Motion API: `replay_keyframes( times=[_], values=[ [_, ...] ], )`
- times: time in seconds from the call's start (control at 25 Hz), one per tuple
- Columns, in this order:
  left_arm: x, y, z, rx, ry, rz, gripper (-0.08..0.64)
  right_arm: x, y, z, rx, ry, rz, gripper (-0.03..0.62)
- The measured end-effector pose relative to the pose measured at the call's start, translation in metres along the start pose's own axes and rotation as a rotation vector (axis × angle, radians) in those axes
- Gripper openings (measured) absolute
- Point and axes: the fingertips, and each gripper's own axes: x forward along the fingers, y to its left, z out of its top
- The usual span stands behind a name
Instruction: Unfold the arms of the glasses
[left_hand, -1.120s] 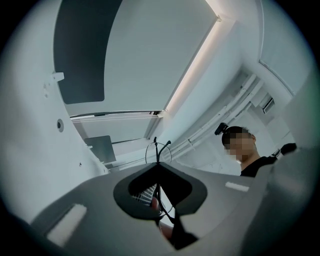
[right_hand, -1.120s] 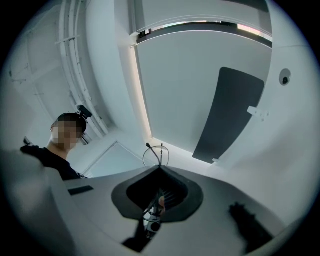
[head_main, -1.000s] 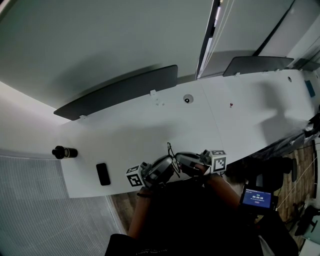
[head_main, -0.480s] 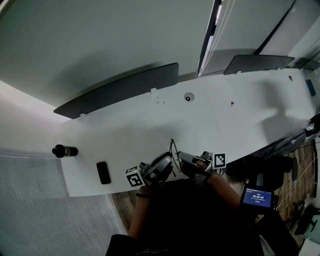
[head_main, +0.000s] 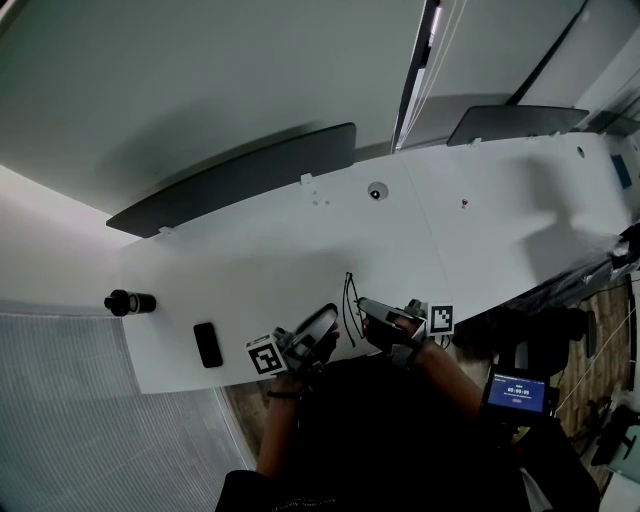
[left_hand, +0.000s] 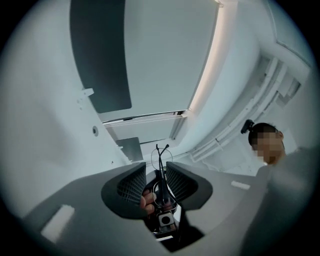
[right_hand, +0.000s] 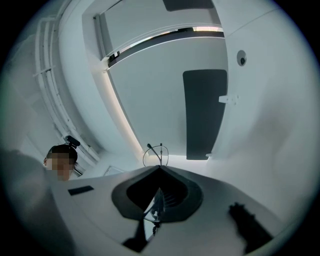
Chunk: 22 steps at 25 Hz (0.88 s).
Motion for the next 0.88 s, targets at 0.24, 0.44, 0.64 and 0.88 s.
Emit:
replay_keyframes(
  times=[0.24,0.44,0.64,0.88],
  values=[
    [0.0,-0.008,-0.02,-0.14,0.053,0.082,0.117,-0.008,-0.006,0.014,-0.019,-0.058,-0.021,0.008],
    [0.003,-0.007,-0.033,-0.09,0.122,0.161,0.118,-0.013,-0.013,0.025,0.005,-0.12,-0.048,0.008],
    [-0.003,-0.006,-0.016,0.257,0.136,0.353,0.118,-0.019,-0.028,0.035,0.065,-0.207,-0.12,0.009],
    [0.007,-0.042,-0.009,1.317,0.299,0.47,0.137,-0.018,-0.026,0.04,0.096,-0.252,-0.134,0.008]
  ],
)
